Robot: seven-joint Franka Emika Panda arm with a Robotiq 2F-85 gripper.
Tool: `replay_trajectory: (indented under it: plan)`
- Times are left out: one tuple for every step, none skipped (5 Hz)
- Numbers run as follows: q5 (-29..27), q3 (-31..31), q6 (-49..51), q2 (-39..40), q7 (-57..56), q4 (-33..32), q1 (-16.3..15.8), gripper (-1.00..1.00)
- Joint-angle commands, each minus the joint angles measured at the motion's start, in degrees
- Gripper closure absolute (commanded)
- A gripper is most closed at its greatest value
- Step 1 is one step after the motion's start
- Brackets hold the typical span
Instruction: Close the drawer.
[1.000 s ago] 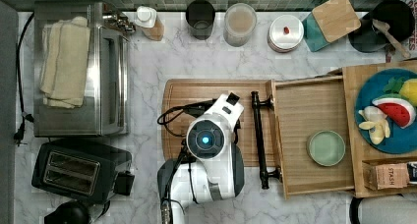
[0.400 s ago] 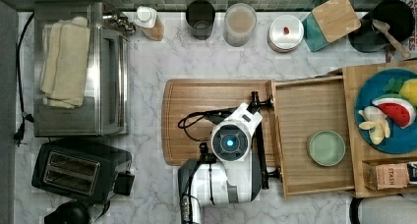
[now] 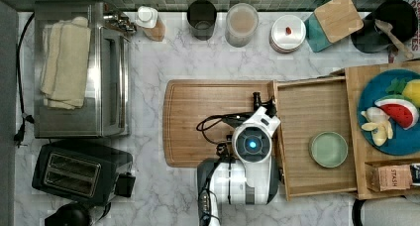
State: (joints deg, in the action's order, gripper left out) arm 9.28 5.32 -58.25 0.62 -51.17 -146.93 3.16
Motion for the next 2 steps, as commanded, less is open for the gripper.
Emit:
replay_trajectory:
  plan:
    - [-2.02,1.44,2.29,0.38,-9.99,2.61,2.67,1.0]
    - [-3.72,2.51,0.2,2.9,-14.15,4.16,3.84,1.0]
